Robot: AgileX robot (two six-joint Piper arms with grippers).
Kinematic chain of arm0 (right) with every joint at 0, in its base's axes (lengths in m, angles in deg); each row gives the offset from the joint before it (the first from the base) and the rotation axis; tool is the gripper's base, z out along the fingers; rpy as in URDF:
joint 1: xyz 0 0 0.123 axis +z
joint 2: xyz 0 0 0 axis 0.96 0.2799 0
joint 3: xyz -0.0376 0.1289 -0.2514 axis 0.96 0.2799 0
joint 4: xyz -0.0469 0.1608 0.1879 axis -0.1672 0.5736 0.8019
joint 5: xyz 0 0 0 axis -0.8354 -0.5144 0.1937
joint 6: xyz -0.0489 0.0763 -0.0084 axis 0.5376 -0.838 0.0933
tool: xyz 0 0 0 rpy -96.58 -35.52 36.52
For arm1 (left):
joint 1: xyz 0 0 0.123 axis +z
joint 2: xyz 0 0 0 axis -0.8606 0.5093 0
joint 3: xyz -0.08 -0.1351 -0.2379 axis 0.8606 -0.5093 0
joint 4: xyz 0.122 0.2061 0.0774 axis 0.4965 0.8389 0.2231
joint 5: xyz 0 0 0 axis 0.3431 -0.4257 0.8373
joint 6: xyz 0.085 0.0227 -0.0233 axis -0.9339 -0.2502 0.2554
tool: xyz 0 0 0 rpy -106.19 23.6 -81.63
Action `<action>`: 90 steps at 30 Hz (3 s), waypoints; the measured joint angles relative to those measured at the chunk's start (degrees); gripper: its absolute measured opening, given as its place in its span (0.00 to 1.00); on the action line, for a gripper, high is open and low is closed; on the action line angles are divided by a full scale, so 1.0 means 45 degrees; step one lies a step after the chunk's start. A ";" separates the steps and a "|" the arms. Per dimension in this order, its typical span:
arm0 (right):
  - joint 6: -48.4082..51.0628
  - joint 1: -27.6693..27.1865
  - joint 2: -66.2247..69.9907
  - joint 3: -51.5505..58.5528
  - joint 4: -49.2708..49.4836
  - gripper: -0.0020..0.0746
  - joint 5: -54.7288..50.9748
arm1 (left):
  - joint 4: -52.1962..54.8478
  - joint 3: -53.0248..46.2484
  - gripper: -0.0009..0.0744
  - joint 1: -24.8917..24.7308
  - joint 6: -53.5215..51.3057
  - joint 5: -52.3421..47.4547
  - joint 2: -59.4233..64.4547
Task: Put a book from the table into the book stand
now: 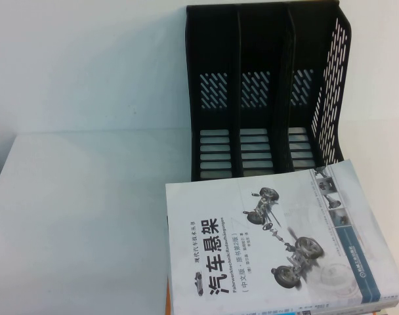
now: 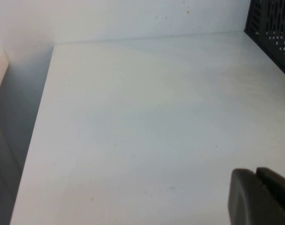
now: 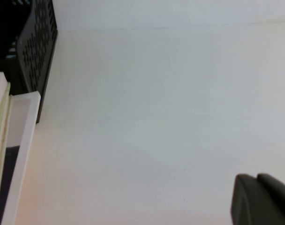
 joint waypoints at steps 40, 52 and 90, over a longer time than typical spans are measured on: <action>-0.0300 0.0000 0.0000 0.0177 -0.1044 0.02 1.1784 | 0.0022 -0.0086 0.01 0.0000 0.0121 1.0410 0.0000; -0.2279 0.0000 0.0000 0.0154 -0.0710 0.02 1.3070 | -0.0080 -0.0086 0.01 0.0000 0.2464 1.0951 0.0000; 0.5597 0.0000 0.9993 -0.6569 0.8964 0.02 -0.4064 | -0.4495 0.4813 0.01 0.0000 0.2632 -0.1470 0.5801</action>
